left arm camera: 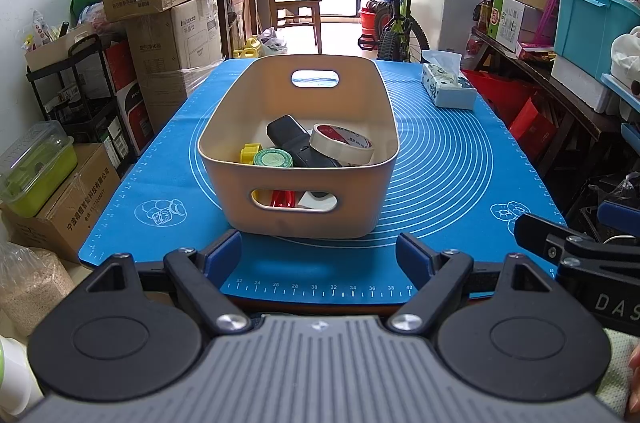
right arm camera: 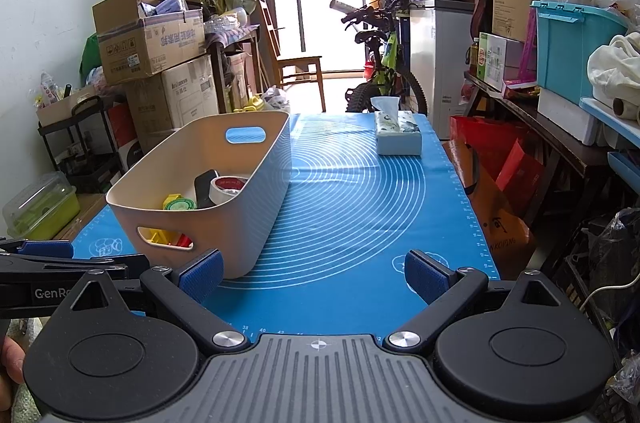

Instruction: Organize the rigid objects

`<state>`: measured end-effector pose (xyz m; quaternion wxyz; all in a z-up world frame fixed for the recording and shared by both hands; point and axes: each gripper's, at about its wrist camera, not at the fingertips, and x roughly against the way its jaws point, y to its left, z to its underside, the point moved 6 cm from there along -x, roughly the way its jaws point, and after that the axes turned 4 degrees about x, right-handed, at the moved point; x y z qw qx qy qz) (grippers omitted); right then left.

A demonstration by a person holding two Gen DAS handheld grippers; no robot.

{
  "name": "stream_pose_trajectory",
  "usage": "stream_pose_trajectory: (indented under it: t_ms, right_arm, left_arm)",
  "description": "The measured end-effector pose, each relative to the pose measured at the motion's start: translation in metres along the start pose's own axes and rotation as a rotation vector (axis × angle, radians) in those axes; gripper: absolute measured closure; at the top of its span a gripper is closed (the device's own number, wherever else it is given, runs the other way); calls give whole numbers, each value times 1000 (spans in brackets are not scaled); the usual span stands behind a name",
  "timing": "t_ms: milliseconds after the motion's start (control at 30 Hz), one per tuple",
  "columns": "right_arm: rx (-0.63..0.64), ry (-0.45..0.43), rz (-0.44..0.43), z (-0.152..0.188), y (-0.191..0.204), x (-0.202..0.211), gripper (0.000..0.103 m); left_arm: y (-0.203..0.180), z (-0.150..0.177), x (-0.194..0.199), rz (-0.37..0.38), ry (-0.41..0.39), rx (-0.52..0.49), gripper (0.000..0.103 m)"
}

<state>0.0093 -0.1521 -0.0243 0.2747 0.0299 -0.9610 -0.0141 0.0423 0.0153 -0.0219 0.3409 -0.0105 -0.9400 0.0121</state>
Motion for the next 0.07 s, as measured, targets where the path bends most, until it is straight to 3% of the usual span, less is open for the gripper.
stream_pose_trajectory:
  t_ms: [67]
  right_arm:
    - [0,0,0,0,0,0,6]
  left_arm:
    - [0,0,0,0,1,0,19]
